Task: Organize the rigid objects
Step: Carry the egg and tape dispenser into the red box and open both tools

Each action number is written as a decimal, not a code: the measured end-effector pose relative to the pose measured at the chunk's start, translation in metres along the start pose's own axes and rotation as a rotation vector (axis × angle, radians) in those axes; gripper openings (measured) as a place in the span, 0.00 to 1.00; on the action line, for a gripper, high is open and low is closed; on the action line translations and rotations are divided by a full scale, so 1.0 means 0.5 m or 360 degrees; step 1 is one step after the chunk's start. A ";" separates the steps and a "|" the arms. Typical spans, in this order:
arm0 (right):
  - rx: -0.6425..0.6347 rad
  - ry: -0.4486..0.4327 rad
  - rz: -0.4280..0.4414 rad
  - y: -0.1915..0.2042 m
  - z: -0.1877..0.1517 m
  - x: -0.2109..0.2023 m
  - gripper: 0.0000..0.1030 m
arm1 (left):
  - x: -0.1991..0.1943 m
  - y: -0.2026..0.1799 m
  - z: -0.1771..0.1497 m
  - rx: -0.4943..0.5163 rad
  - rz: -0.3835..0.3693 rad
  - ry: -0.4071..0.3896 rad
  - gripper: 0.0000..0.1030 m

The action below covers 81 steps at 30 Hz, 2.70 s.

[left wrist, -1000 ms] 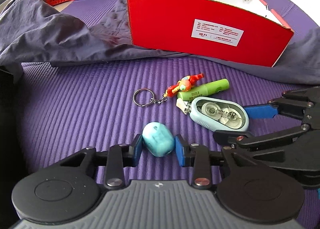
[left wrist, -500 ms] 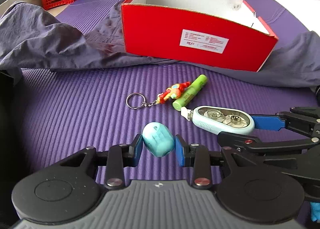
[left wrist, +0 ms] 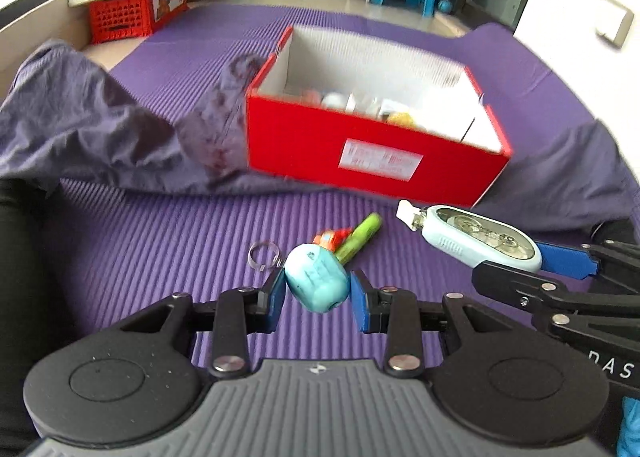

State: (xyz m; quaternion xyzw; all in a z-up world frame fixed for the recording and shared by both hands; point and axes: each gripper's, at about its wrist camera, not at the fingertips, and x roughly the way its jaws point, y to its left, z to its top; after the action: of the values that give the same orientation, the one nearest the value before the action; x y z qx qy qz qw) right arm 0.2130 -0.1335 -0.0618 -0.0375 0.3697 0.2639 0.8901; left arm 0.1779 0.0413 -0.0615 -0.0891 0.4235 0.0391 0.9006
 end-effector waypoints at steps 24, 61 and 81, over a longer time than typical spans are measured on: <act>0.0020 -0.0214 -0.0267 -0.065 0.198 -0.020 0.49 | 0.010 -0.049 0.282 0.0192 -0.0016 -0.0118 0.33; -0.0018 0.0160 -0.0409 -0.151 0.256 0.379 0.49 | 0.447 -0.047 0.399 0.0278 0.0113 0.0302 0.33; -0.0006 0.0225 -0.0316 -0.138 0.243 0.365 0.56 | 0.455 -0.040 0.377 0.0261 0.0117 0.0360 0.35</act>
State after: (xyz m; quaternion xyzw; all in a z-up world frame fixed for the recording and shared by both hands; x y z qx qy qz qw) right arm 0.4322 -0.0803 -0.1068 -0.0941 0.4254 0.1720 0.8835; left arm 0.4686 0.0568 -0.1161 -0.0034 0.5272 0.0270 0.8493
